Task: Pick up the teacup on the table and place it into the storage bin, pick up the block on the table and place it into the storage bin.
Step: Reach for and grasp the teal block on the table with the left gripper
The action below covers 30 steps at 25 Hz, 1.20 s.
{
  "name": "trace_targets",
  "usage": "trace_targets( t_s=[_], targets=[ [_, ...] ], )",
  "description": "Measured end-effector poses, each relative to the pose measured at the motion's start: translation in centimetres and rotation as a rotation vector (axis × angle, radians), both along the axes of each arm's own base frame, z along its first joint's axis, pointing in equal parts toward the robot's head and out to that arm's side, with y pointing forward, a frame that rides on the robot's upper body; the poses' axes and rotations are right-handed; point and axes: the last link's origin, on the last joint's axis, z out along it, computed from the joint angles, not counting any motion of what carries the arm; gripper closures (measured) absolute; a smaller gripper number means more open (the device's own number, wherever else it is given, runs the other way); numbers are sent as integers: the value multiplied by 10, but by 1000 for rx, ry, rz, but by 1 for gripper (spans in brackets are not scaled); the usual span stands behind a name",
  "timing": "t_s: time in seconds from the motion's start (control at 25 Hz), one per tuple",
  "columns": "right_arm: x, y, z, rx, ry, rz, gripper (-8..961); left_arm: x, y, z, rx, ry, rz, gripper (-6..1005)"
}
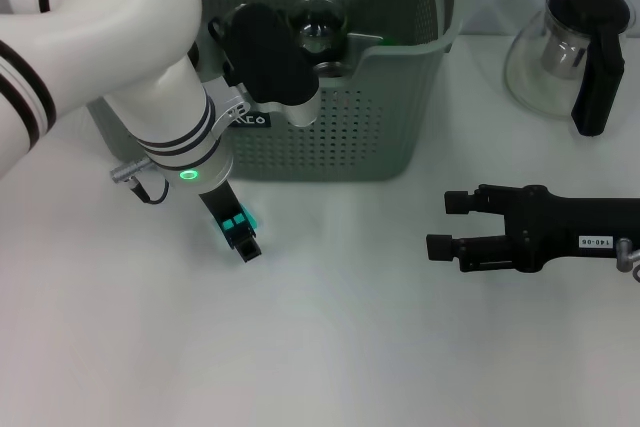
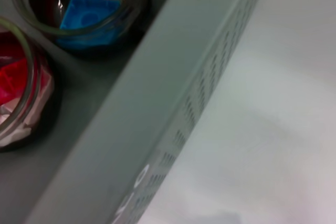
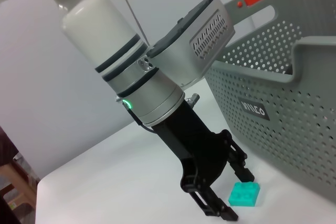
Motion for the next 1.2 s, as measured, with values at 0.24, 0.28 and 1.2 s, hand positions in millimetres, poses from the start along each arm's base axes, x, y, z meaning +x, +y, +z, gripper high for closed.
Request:
trace_targets(
  t_s=[0.24, 0.28, 1.2],
  targets=[
    [0, 0, 1, 2, -1, -1, 7, 1, 1, 1, -1, 1, -3, 352],
    [0, 0, 1, 2, -1, -1, 7, 1, 1, 1, 0, 2, -3, 399],
    [1, 0, 1, 2, -1, -2, 7, -3, 0, 1, -13, 15, 0, 497]
  ],
)
